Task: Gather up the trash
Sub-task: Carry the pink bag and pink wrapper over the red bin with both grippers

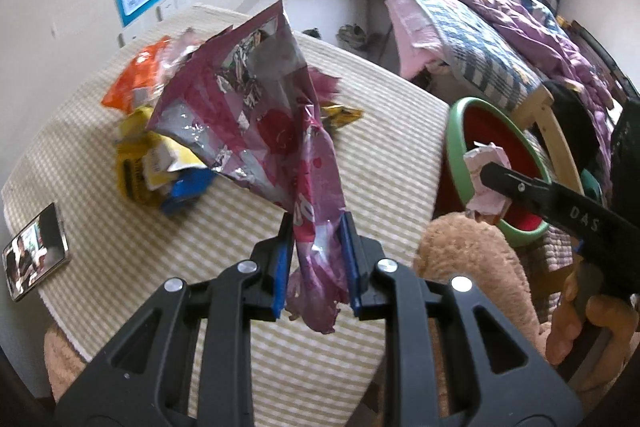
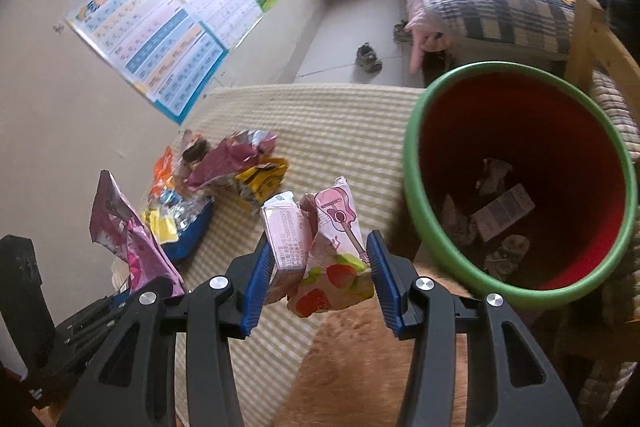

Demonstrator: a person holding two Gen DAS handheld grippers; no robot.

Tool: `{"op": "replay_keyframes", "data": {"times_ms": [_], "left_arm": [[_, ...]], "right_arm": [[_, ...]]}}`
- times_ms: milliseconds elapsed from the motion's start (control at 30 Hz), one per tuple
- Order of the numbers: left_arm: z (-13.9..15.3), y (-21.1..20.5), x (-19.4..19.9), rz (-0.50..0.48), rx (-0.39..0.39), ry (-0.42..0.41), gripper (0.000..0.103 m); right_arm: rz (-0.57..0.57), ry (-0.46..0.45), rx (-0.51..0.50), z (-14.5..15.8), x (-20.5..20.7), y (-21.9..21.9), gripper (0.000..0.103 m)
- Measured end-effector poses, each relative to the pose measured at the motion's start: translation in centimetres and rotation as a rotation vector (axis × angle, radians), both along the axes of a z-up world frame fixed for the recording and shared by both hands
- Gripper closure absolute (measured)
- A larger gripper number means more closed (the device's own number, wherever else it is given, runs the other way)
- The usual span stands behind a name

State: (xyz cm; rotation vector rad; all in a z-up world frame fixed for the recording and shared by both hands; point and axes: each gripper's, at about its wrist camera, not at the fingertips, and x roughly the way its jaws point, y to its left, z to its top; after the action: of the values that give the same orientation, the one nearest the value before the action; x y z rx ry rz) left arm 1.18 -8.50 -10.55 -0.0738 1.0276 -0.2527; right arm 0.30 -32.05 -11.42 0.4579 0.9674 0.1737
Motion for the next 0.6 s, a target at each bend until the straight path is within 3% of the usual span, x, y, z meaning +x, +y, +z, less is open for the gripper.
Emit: {"op": "replay_keyframes", "data": {"times_ms": [600], "left_arm": [[0.8, -10.6, 2.4, -0.215, -0.082, -0.011, 0.081]], "right_arm": [[-0.276, 0.001, -0.008, -0.4, -1.7, -11.0, 0.057]]}}
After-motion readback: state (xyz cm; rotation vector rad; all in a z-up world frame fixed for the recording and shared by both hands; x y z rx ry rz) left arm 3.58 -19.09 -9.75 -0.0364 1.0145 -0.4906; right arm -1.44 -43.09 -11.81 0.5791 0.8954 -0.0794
